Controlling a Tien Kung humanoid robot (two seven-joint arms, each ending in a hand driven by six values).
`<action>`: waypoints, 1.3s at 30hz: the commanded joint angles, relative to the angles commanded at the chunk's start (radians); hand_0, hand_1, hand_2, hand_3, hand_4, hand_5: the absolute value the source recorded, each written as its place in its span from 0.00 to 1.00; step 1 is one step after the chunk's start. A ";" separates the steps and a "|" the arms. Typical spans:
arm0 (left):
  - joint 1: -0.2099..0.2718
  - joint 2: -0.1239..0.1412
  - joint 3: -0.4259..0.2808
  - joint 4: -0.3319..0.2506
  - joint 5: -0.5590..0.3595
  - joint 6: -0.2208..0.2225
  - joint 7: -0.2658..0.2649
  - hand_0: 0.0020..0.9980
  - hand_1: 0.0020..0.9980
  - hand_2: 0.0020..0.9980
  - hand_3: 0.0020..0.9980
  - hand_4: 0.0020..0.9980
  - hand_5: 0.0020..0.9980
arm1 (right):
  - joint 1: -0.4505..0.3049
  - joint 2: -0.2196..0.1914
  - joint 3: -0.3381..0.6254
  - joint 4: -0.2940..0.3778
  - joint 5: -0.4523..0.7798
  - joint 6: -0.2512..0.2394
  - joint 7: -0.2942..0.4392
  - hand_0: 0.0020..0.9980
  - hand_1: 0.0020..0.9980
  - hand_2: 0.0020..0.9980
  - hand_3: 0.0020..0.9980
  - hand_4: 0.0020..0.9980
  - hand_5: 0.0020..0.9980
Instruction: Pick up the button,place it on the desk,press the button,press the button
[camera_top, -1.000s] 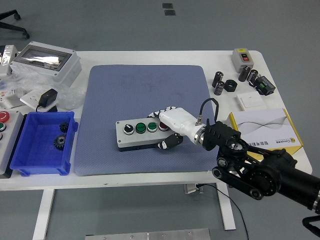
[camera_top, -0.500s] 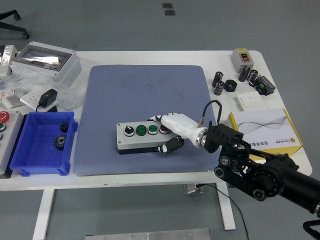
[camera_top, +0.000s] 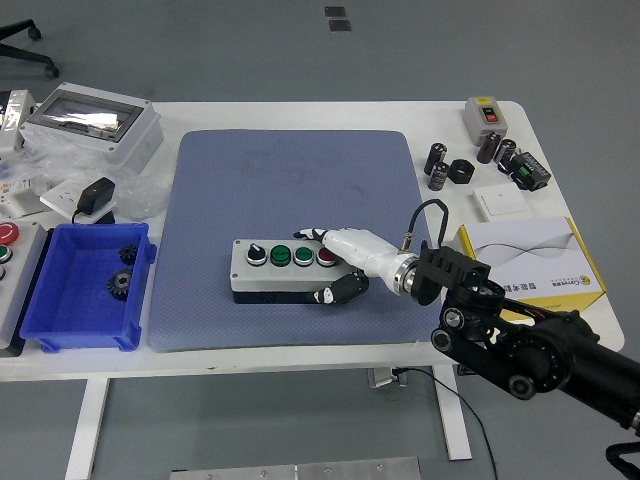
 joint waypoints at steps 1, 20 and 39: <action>0.000 0.000 0.000 0.000 0.000 -0.001 0.000 0.61 0.50 0.49 0.60 0.21 0.00 | 0.000 0.000 -0.001 -0.001 -0.005 -0.006 -0.002 0.94 0.92 0.95 1.00 0.65 0.13; 0.002 0.000 -0.005 -0.002 -0.003 -0.016 0.004 0.58 0.50 0.48 0.60 0.15 0.00 | 0.004 0.000 -0.012 -0.008 -0.067 -0.025 -0.009 0.97 0.97 1.00 1.00 0.71 0.11; 0.004 -0.002 -0.005 -0.002 -0.009 -0.031 -0.001 0.58 0.50 0.48 0.60 0.14 0.00 | 0.003 -0.036 0.008 0.038 -0.051 -0.006 -0.009 1.00 1.00 1.00 1.00 0.78 0.11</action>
